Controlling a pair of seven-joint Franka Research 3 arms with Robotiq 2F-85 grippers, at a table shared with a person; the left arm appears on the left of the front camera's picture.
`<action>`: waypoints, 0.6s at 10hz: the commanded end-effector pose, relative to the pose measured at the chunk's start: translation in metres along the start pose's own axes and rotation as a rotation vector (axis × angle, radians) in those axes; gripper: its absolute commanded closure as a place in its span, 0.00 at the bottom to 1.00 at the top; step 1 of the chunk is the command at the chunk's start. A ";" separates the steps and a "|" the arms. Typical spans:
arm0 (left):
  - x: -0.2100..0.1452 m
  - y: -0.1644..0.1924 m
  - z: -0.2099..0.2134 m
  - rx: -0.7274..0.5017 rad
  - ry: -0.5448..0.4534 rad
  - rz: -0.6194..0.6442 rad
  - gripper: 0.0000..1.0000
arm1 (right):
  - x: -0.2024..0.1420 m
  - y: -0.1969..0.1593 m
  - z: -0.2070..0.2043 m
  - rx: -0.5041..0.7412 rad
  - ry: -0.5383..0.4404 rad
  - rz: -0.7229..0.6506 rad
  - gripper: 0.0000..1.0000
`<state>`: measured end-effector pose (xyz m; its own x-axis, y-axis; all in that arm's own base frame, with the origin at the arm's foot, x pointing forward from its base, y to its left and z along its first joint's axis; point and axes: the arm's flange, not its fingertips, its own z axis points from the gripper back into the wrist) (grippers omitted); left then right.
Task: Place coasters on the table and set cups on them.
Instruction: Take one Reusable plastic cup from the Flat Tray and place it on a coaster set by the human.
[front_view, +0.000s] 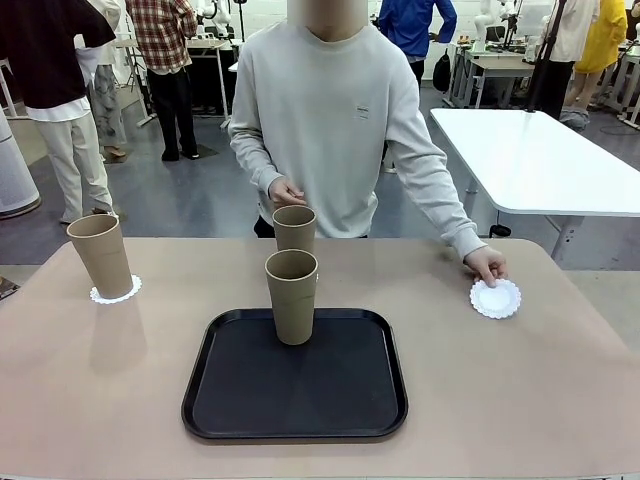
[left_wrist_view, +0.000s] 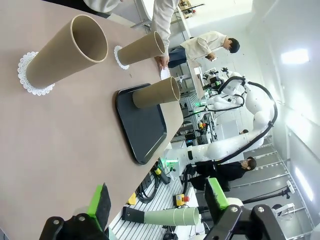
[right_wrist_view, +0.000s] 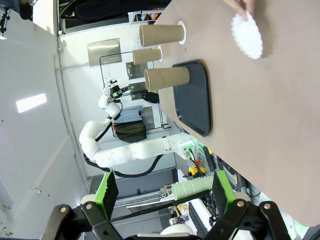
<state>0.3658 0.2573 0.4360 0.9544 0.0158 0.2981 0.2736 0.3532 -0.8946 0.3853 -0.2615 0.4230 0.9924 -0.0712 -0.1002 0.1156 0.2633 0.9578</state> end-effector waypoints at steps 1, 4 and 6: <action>-0.001 0.000 0.001 -0.004 -0.006 0.002 0.00 | -0.002 0.001 0.000 -0.005 0.005 -0.002 0.00; -0.001 0.000 0.001 -0.004 -0.006 0.002 0.00 | -0.002 0.001 0.000 -0.005 0.005 -0.002 0.00; -0.001 0.000 0.001 -0.004 -0.006 0.002 0.00 | -0.002 0.001 0.000 -0.005 0.005 -0.002 0.00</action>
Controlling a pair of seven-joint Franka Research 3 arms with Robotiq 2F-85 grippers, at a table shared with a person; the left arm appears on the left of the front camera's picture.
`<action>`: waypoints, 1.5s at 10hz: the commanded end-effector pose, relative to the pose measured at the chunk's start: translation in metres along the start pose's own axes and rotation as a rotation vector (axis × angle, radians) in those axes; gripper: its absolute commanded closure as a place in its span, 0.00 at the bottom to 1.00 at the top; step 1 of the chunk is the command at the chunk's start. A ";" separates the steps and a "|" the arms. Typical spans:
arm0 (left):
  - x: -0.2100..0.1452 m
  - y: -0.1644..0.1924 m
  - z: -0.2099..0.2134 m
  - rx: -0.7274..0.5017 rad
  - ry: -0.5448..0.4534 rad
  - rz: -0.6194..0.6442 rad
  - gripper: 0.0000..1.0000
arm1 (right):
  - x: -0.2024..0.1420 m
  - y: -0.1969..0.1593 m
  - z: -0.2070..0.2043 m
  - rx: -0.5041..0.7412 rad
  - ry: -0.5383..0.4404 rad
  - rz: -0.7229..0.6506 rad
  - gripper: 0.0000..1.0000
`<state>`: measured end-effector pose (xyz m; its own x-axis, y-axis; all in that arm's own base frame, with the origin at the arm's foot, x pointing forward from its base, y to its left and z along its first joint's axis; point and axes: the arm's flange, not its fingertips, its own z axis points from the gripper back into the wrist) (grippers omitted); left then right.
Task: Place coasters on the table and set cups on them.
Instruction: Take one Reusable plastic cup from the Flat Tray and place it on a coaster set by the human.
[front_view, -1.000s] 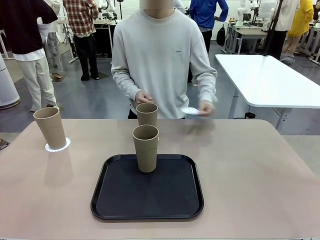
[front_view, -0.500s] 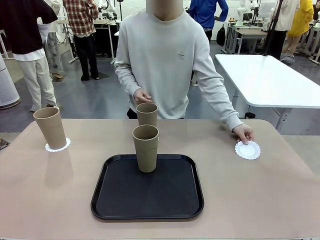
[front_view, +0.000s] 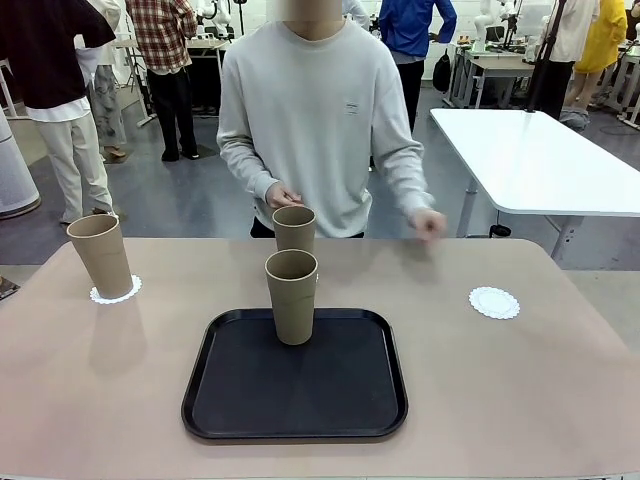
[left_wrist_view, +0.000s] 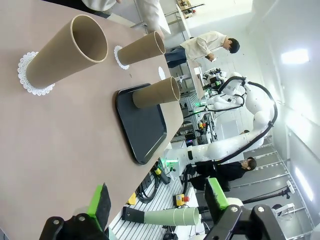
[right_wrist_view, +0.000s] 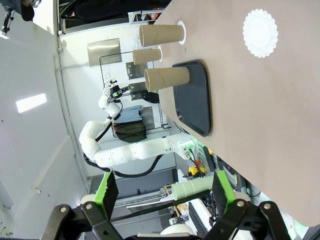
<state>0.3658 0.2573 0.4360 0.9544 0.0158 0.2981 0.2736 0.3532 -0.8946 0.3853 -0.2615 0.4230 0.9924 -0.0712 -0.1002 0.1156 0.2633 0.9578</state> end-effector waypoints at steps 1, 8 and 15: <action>-0.001 0.000 0.001 -0.004 -0.006 0.002 0.00 | -0.002 0.001 0.000 -0.005 0.005 -0.002 0.00; -0.001 0.000 0.001 -0.004 -0.006 0.002 0.00 | -0.002 0.001 0.000 -0.005 0.005 -0.002 0.00; -0.001 0.000 0.001 -0.004 -0.006 0.002 0.00 | -0.002 0.001 0.000 -0.005 0.005 -0.002 0.00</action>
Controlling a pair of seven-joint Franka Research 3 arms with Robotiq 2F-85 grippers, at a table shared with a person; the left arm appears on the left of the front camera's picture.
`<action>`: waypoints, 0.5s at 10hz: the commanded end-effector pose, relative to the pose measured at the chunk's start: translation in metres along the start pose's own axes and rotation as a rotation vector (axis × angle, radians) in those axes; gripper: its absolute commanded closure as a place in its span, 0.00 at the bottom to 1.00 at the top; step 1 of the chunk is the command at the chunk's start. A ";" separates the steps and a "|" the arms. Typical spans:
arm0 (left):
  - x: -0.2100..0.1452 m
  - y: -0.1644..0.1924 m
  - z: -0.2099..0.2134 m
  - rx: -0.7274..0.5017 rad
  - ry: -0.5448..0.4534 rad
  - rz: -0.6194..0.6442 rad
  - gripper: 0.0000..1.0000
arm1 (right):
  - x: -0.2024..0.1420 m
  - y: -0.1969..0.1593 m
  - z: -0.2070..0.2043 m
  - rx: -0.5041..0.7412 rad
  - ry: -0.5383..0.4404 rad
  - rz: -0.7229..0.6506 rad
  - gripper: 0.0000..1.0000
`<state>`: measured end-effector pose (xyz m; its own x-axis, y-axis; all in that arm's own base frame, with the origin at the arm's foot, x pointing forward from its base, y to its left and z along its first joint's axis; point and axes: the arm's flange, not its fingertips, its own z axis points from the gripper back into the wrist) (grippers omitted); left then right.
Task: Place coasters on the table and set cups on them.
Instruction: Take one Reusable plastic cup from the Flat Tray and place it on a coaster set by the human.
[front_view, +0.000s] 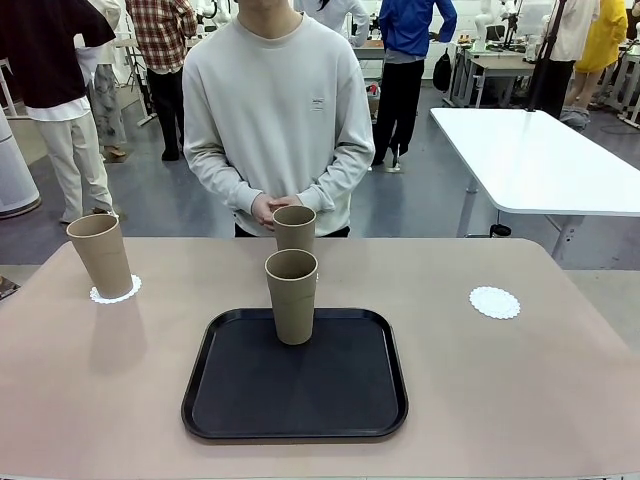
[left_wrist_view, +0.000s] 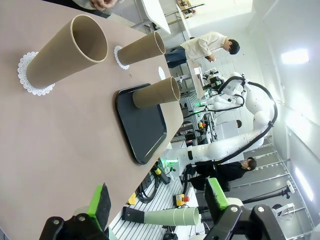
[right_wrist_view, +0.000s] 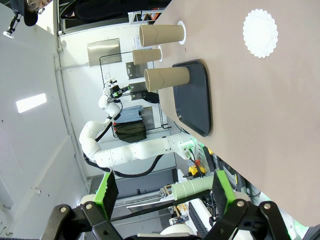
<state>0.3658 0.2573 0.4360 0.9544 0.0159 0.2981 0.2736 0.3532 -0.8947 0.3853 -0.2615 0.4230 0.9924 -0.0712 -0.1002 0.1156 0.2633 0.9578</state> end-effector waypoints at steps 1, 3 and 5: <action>-0.001 0.000 0.001 -0.004 -0.006 0.002 0.00 | -0.002 0.001 0.000 -0.005 0.005 -0.002 0.00; -0.001 0.000 0.001 -0.004 -0.006 0.002 0.00 | -0.001 0.021 -0.007 -0.070 0.041 0.024 0.00; -0.001 0.000 0.001 -0.004 -0.006 0.002 0.00 | 0.004 0.091 -0.032 -0.265 0.190 0.058 0.00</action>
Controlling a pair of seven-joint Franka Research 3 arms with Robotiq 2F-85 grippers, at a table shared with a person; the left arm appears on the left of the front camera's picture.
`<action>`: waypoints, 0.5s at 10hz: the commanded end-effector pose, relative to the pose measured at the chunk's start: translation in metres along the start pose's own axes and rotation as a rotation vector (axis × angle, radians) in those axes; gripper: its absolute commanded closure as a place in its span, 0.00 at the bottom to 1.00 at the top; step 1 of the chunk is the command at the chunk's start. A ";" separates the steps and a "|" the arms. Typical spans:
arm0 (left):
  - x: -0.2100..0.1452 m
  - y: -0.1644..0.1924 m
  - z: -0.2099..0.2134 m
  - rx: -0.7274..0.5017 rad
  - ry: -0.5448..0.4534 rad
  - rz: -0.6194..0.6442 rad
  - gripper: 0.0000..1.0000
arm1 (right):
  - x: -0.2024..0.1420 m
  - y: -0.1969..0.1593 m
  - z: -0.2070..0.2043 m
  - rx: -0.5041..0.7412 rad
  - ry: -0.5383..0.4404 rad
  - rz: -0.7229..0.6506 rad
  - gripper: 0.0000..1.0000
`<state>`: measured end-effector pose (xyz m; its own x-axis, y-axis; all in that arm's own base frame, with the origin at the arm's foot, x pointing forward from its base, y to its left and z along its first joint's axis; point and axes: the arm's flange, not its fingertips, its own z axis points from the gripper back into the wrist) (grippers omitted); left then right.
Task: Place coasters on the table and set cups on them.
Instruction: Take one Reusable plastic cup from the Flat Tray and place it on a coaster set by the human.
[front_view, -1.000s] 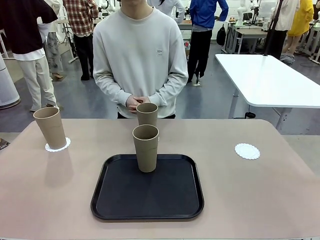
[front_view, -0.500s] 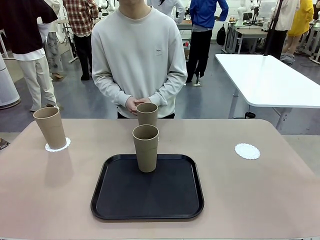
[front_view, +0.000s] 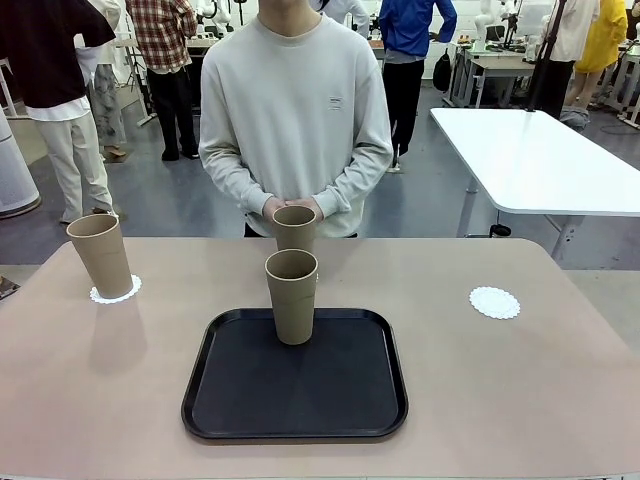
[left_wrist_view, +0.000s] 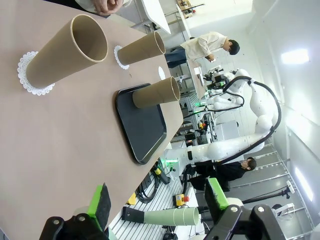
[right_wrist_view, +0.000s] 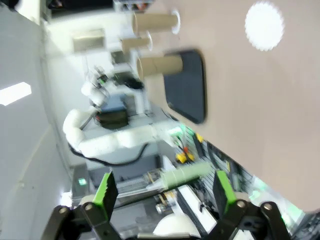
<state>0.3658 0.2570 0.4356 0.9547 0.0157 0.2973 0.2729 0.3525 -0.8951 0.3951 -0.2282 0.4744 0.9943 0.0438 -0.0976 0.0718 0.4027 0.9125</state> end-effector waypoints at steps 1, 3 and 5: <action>-0.001 0.000 0.002 -0.003 -0.007 0.001 0.00 | 0.017 0.062 -0.024 -0.214 0.089 0.075 0.00; -0.001 0.000 0.002 -0.003 -0.007 0.001 0.00 | 0.036 0.115 -0.071 -0.393 0.074 0.089 0.00; -0.001 0.000 0.002 -0.003 -0.007 0.001 0.00 | 0.048 0.159 -0.148 -0.530 0.027 0.206 0.00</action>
<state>0.3655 0.2570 0.4349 0.9550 0.0167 0.2960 0.2715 0.3516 -0.8959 0.4479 -0.0544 0.5762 0.9785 0.2057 0.0129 -0.1634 0.7362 0.6567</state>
